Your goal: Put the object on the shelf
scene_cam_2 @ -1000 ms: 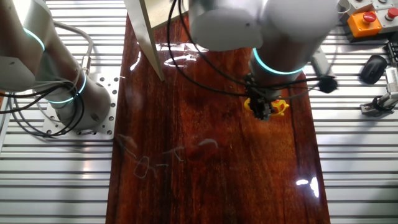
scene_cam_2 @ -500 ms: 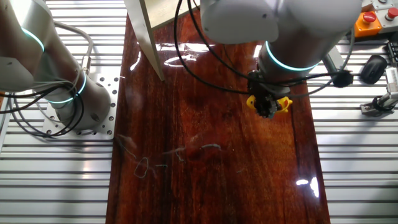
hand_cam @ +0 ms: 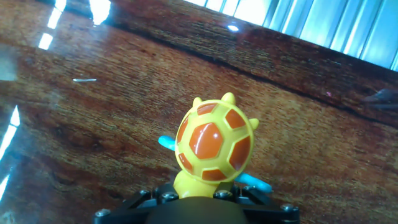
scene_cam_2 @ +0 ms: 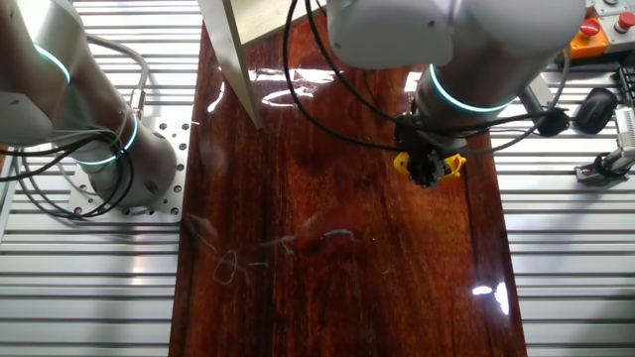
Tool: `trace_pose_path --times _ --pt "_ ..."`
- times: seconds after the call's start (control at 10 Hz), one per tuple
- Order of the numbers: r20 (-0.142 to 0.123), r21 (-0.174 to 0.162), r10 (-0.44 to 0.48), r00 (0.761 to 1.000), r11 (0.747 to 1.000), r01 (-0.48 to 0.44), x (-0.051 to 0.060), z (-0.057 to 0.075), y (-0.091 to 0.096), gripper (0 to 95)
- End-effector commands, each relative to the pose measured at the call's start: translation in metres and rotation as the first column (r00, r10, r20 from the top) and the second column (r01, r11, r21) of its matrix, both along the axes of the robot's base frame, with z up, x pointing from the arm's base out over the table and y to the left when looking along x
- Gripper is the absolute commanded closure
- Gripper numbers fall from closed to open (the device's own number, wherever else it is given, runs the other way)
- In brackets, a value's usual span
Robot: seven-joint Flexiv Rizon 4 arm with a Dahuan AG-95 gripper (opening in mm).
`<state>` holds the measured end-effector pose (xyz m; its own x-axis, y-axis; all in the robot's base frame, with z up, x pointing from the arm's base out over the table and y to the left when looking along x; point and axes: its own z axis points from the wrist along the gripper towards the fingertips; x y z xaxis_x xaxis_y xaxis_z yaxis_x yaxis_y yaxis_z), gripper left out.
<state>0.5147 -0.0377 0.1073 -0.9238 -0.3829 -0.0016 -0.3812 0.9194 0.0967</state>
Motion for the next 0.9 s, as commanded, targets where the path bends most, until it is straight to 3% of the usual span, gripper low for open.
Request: trace_pose_path --times 0.1,0.4,0.5,0.6,0.9 --pt "-0.021 0.048 0.014 1.000 0.999 -0.013 -0.008 0.022 0.007 95.0" --pt "-0.072 0.037 0.003 0.997 0.999 0.000 -0.032 0.085 0.035 95.0" --pt "-0.084 0.019 -0.005 0.996 1.000 0.007 -0.042 0.103 0.045 95.0" --pt "-0.079 -0.003 0.008 0.997 1.000 -0.009 -0.042 0.103 0.045 95.0" --pt "-0.071 0.002 0.074 0.995 0.997 -0.074 -0.042 0.103 0.045 95.0"
